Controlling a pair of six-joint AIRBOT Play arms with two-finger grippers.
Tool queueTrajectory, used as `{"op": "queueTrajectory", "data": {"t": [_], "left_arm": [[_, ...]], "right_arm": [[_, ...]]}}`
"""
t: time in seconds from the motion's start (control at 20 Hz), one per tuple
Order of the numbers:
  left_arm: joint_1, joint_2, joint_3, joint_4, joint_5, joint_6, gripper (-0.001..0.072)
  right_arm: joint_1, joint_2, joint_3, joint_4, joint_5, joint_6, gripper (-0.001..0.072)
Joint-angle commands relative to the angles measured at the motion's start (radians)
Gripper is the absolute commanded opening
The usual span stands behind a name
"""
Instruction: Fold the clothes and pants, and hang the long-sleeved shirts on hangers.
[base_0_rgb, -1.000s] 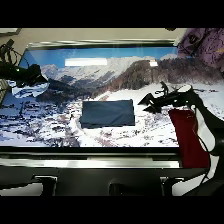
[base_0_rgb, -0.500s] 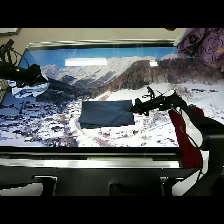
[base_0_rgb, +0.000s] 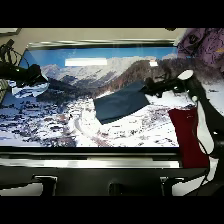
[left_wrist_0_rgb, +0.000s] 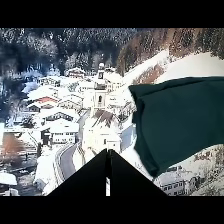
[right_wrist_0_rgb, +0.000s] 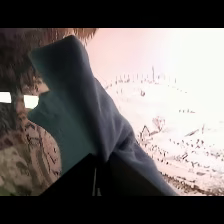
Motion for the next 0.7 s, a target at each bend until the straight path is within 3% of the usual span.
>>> {"op": "queueTrajectory", "data": {"t": [0.0,0.35,0.65], "left_arm": [[0.001,-0.001,0.0,0.0,0.0,0.0,0.002],[0.001,-0.001,0.0,0.0,0.0,0.0,0.002],[0.001,-0.001,0.0,0.0,0.0,0.0,0.002]], "right_arm": [[-0.094,0.008,0.15,-0.032,0.011,0.12,0.0023],[-0.239,0.023,0.299,-0.096,-0.023,0.276,0.0022],[-0.288,0.12,0.299,-0.396,-0.03,0.496,0.0022]]}}
